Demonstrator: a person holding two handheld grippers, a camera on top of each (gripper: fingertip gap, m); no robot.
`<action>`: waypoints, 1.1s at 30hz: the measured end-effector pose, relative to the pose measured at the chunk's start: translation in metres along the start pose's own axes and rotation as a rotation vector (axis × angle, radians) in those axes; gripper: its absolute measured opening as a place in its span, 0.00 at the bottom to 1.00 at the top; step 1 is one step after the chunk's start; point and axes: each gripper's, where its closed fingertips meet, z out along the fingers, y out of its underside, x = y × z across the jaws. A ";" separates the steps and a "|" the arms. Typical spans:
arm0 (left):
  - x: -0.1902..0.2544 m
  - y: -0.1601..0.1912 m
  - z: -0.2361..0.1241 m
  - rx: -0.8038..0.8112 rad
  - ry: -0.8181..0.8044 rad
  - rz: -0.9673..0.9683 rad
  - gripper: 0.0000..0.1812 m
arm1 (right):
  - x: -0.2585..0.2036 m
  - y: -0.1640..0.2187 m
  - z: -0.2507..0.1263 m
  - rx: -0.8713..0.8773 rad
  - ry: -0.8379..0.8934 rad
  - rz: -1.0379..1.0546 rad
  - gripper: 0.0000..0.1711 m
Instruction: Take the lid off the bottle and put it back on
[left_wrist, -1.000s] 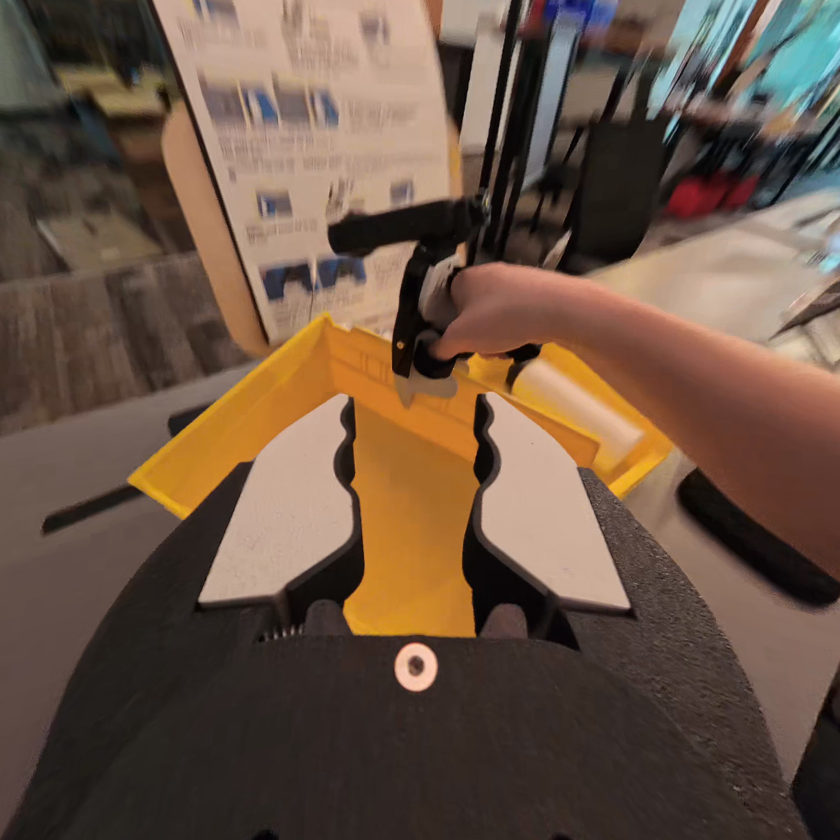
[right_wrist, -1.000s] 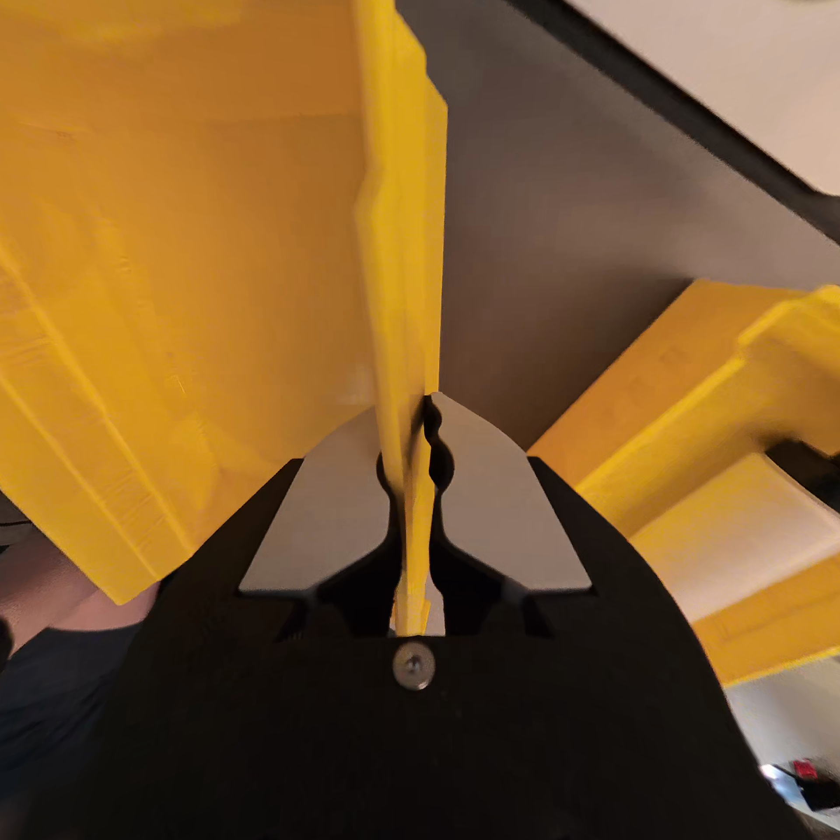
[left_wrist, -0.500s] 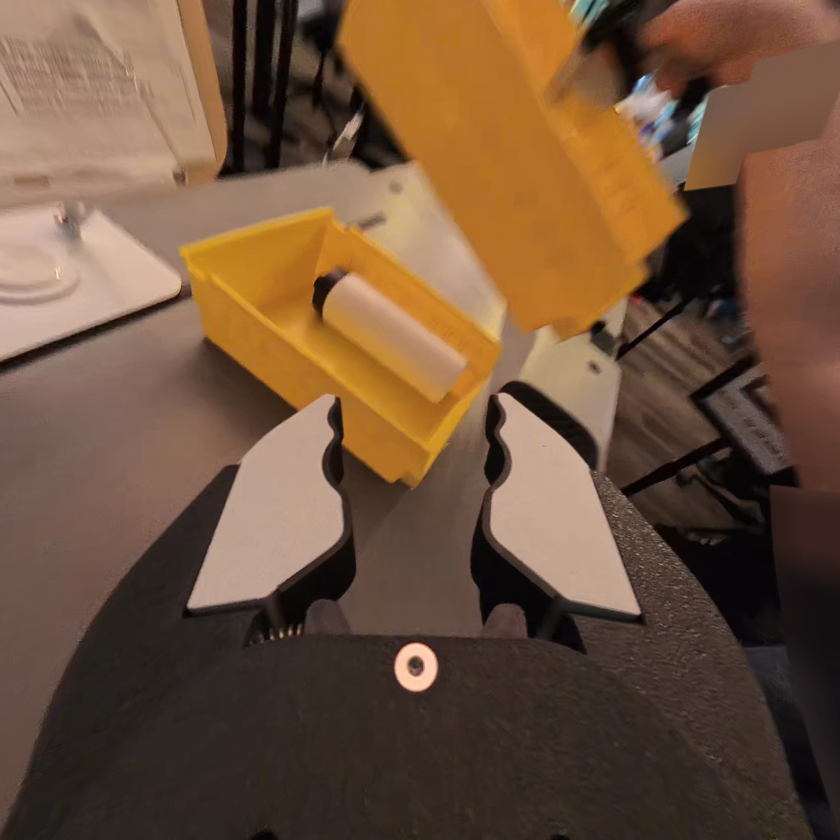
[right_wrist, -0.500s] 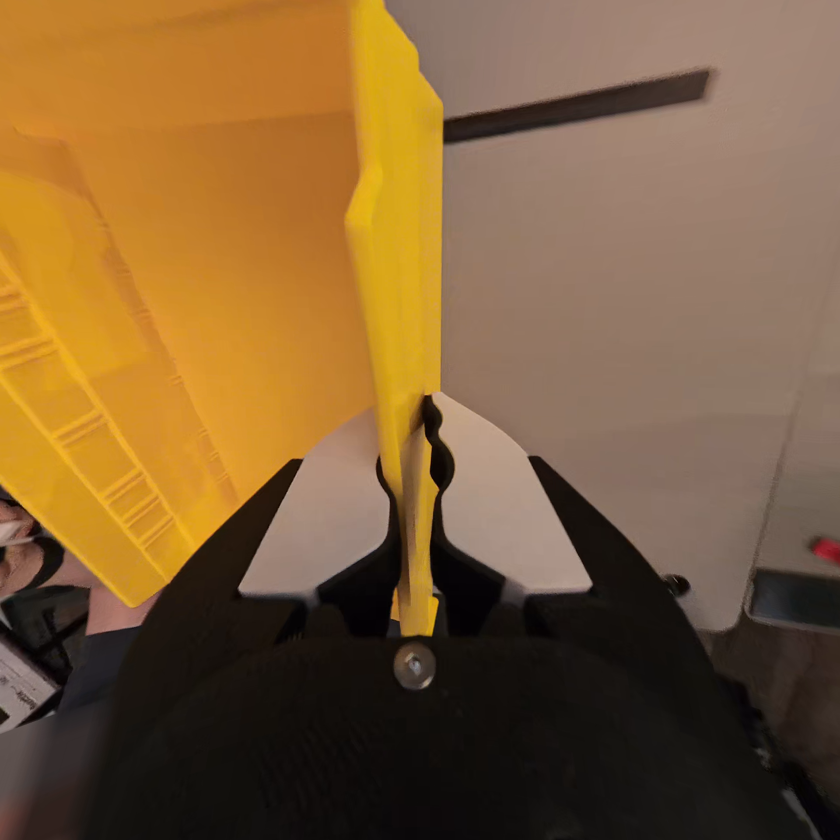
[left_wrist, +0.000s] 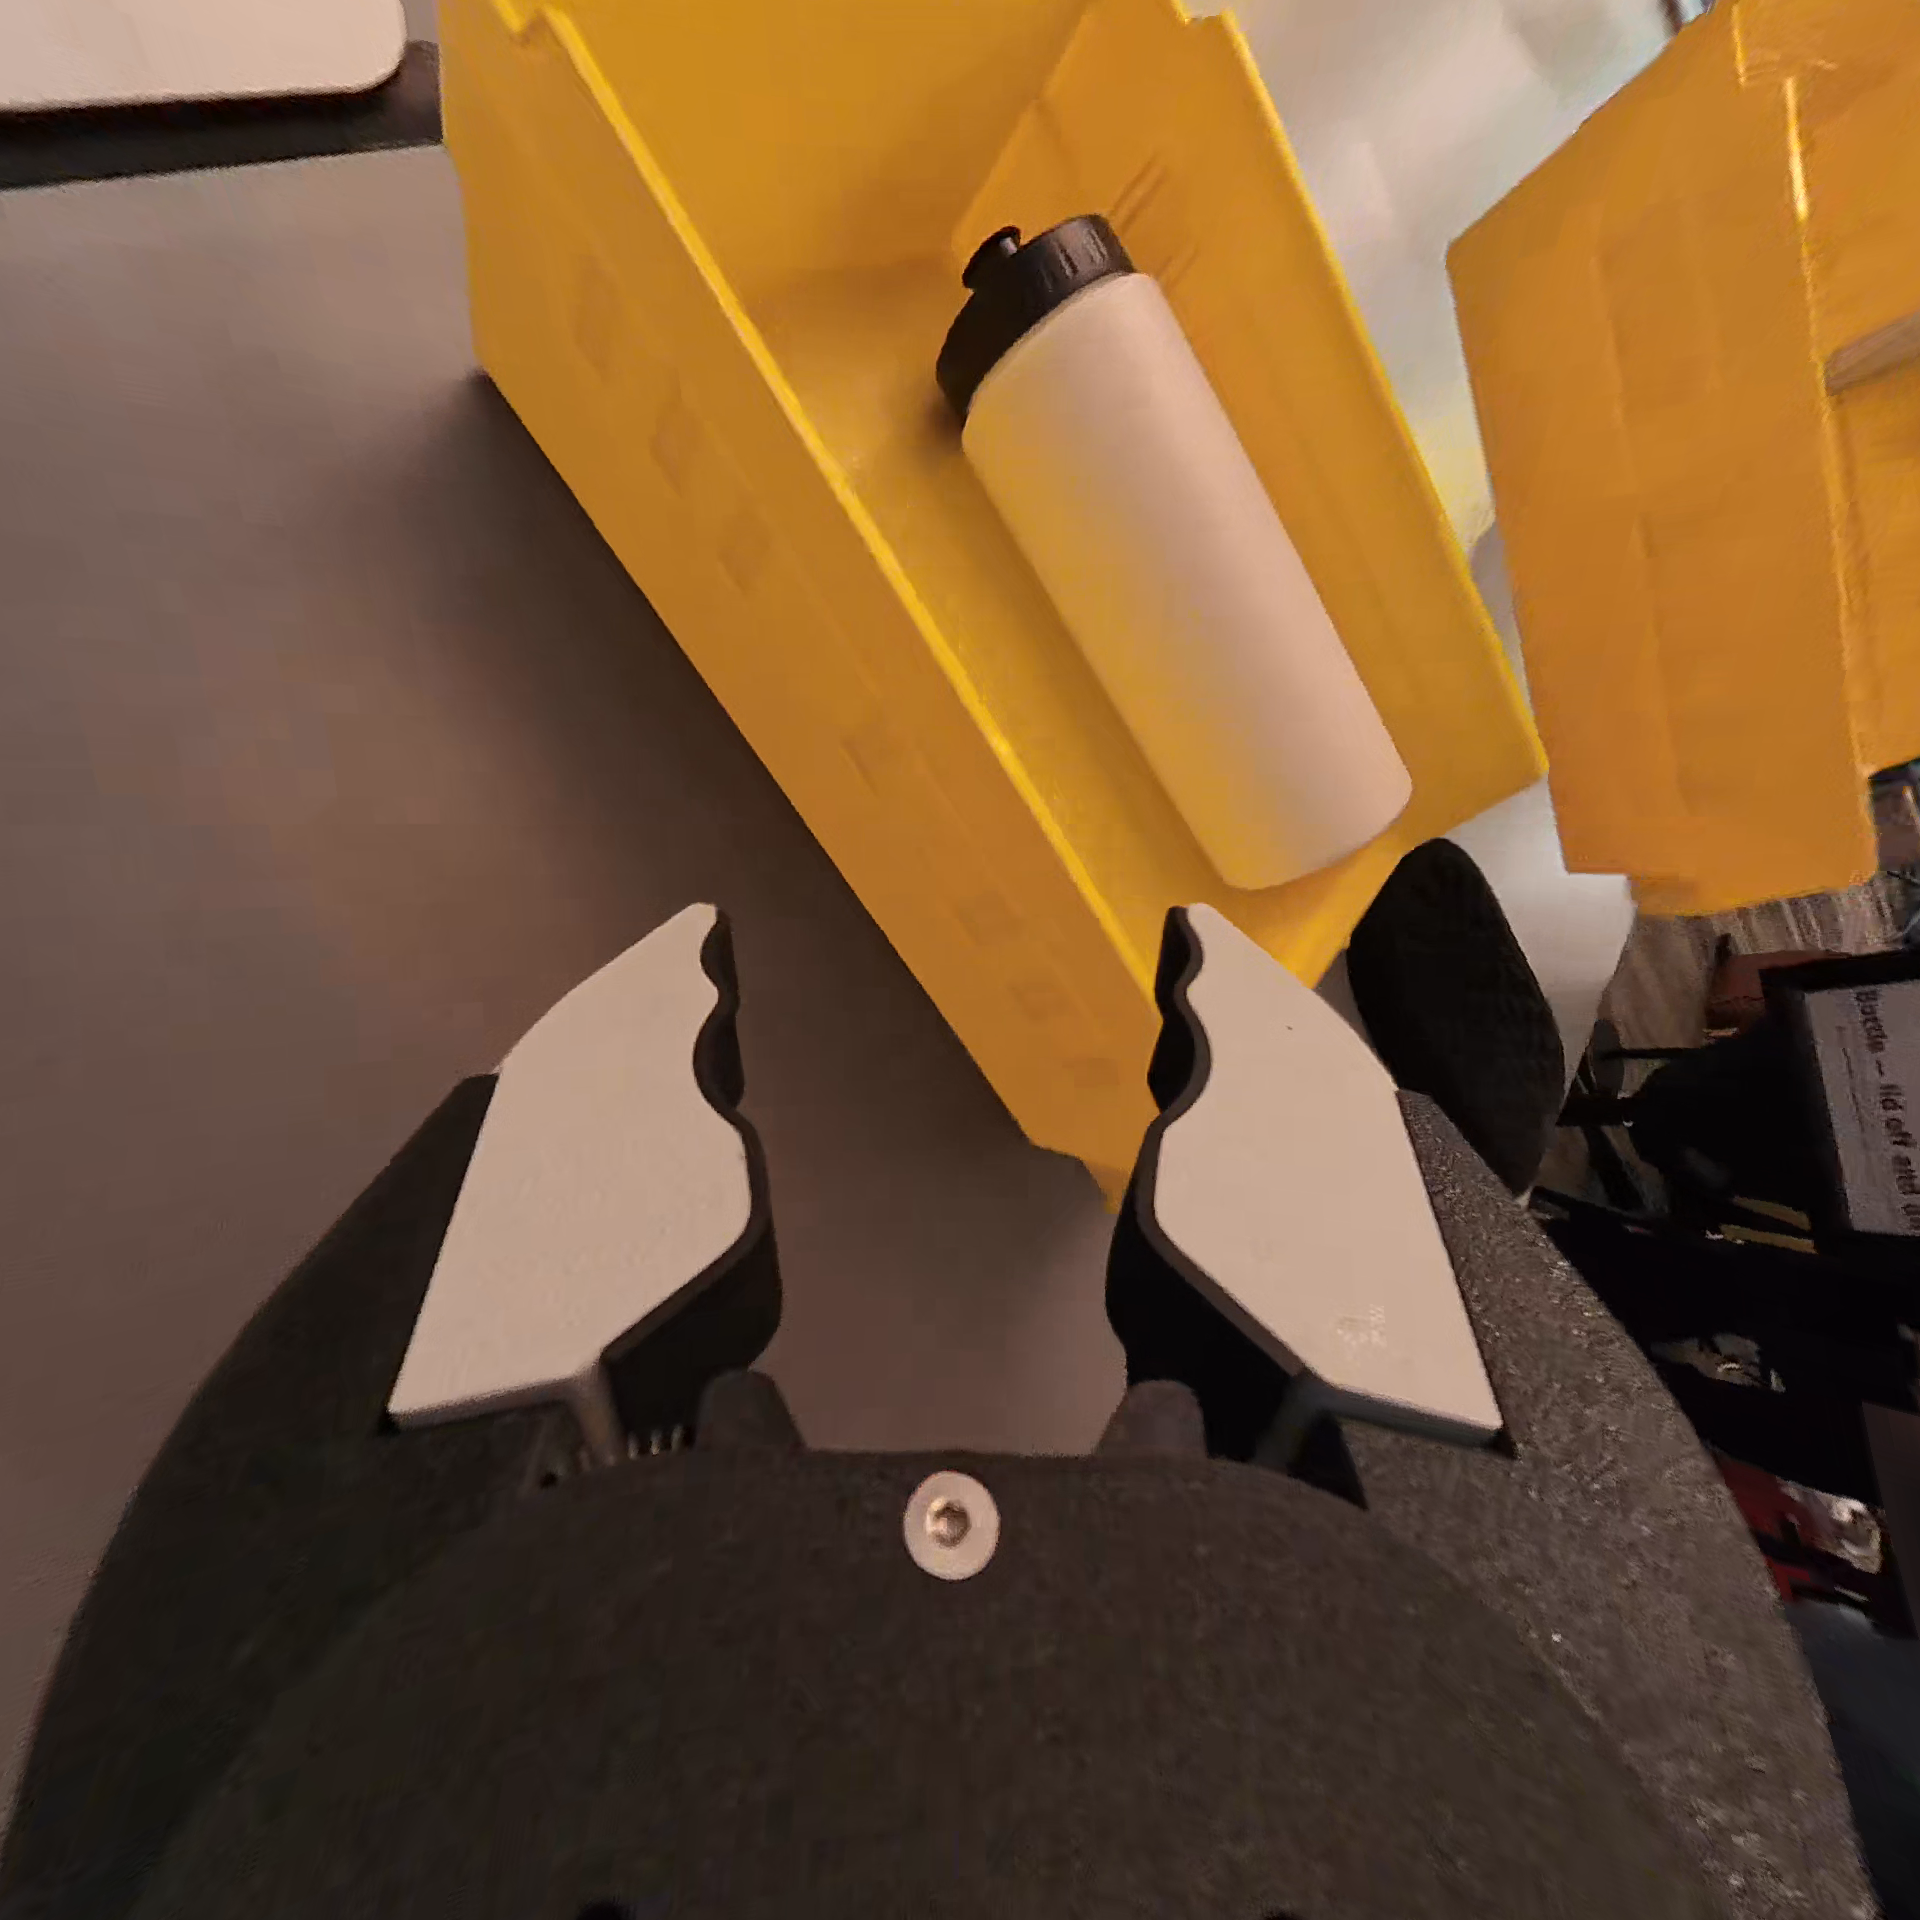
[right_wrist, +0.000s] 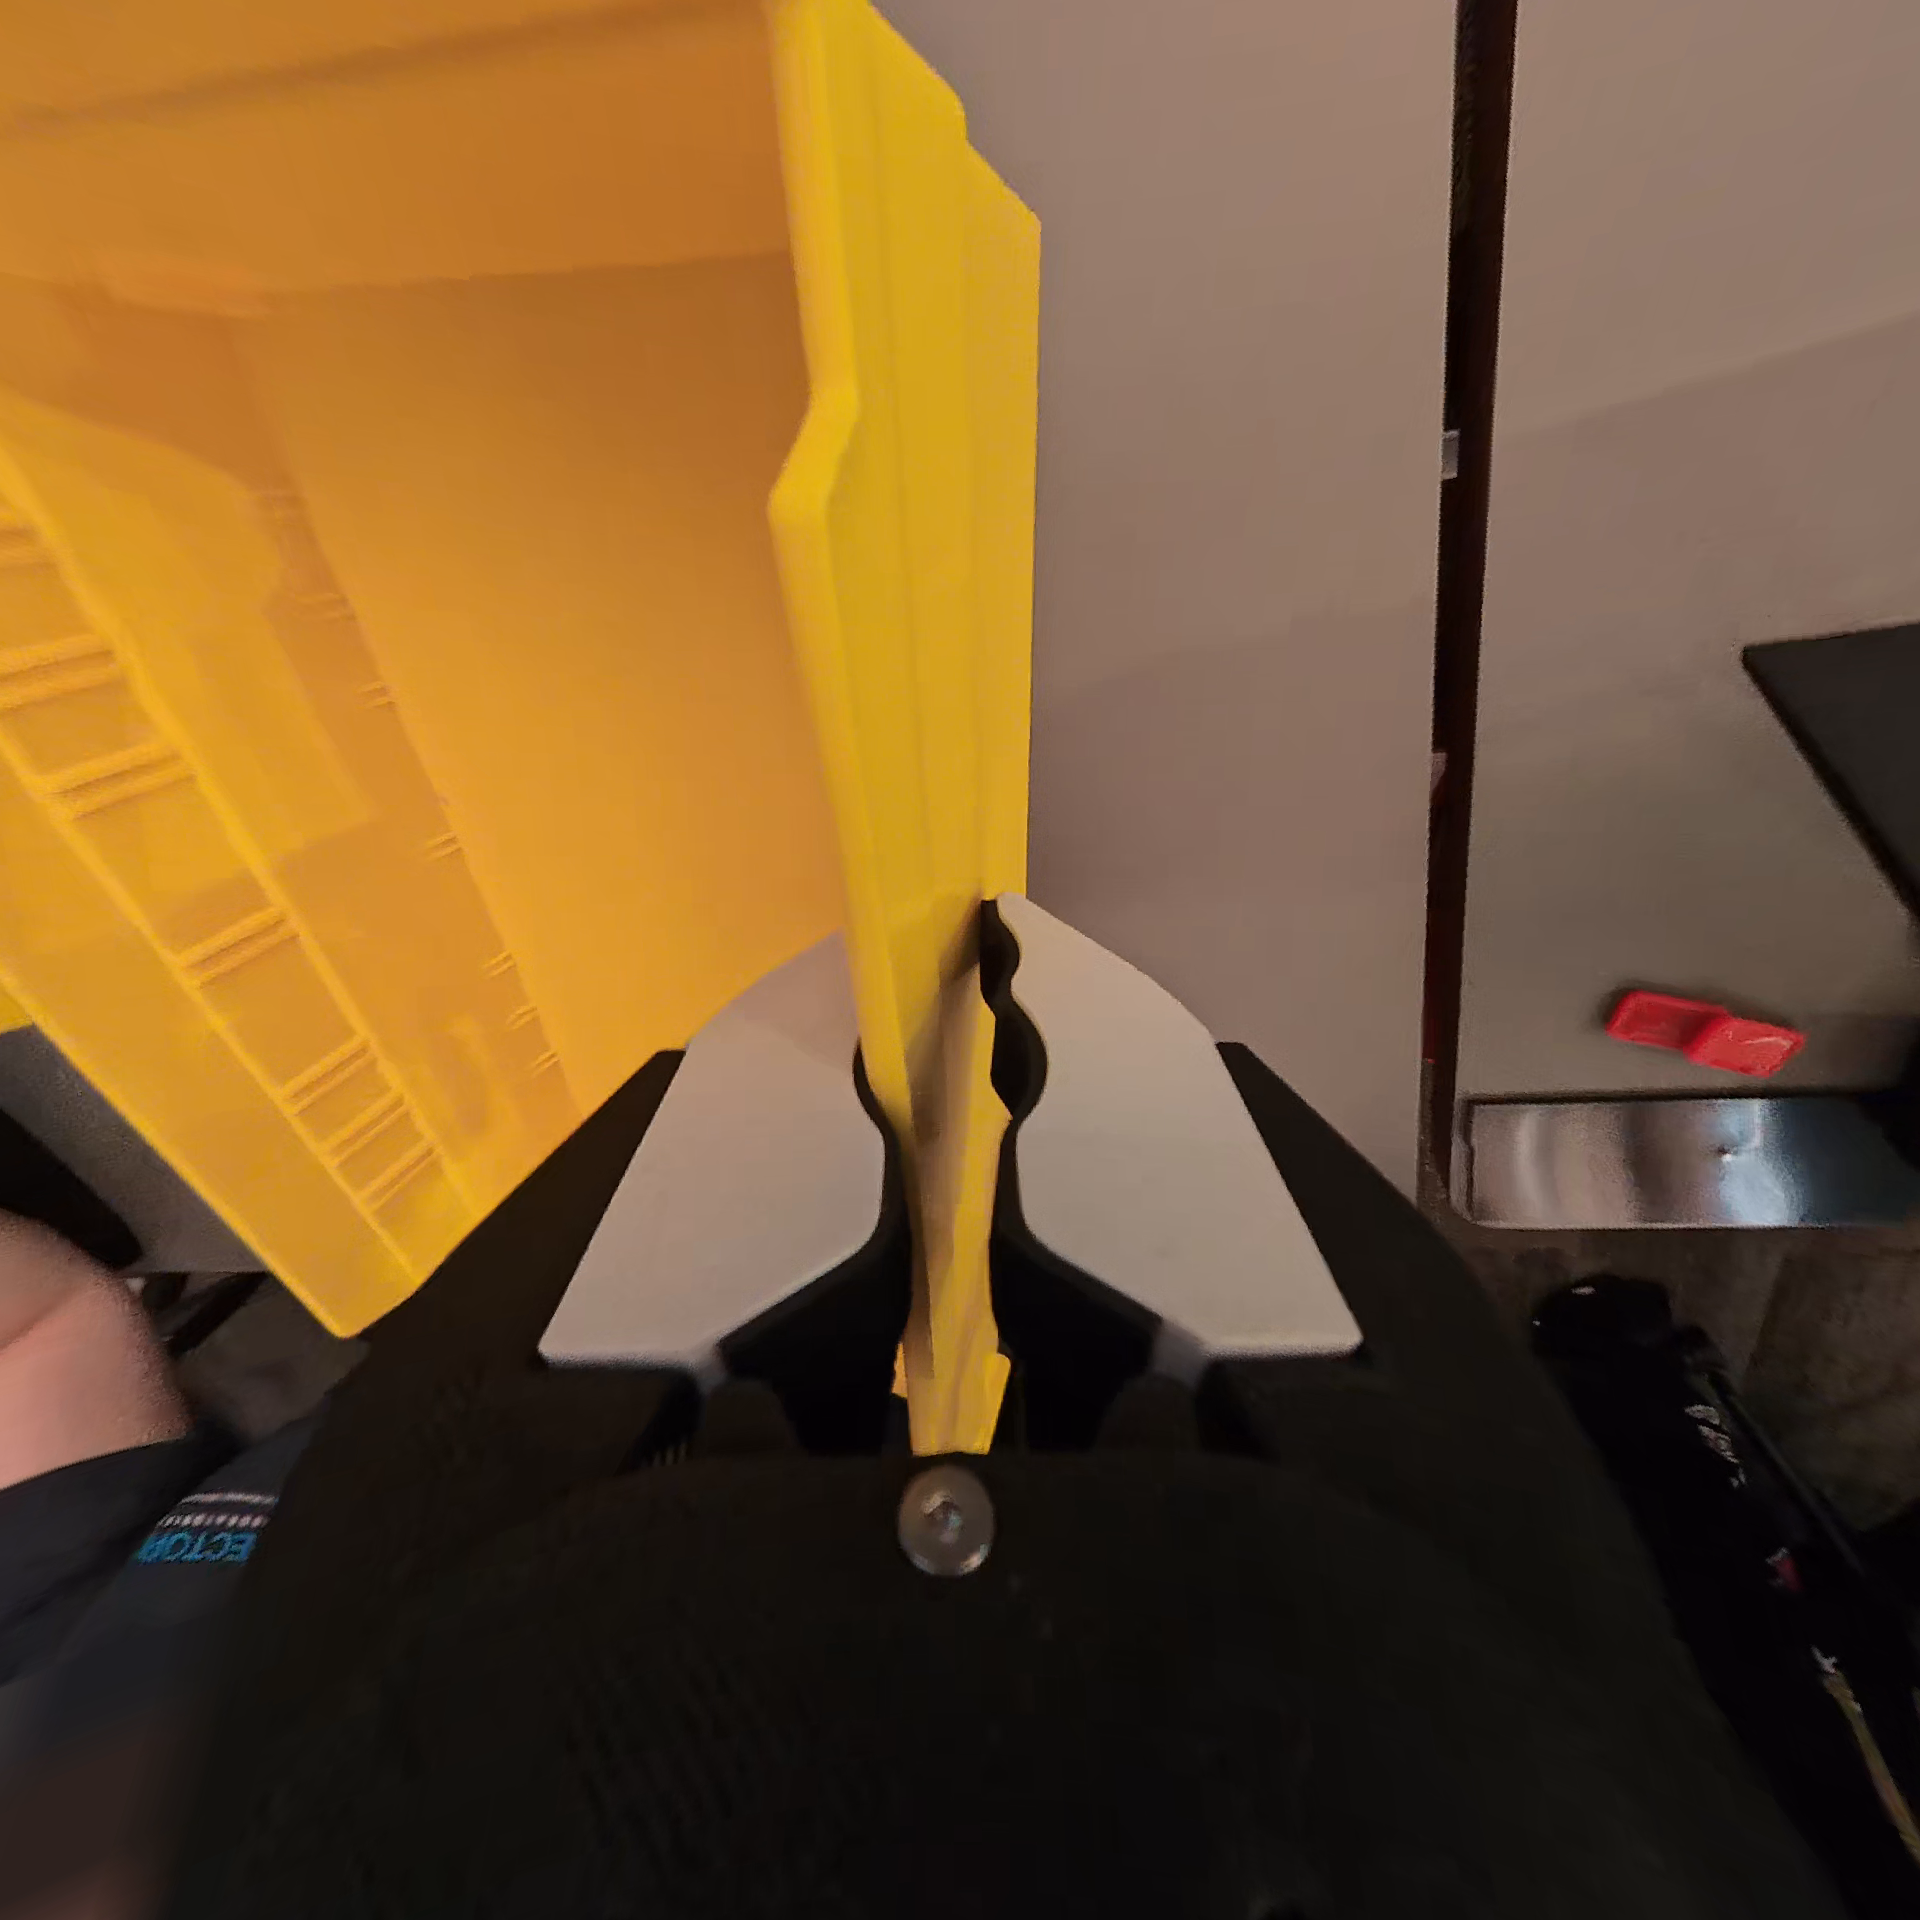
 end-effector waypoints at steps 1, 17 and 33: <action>0.004 -0.005 0.007 -0.018 0.004 -0.012 0.42 | 0.002 -0.002 0.006 -0.007 0.004 -0.008 0.07; -0.053 0.012 0.038 -0.630 -0.484 0.020 0.05 | -0.021 -0.017 0.053 -0.024 -0.050 -0.083 0.08; -0.183 0.062 -0.123 -0.426 -0.486 -0.314 0.02 | -0.154 -0.052 0.121 -0.056 -0.249 -0.212 0.08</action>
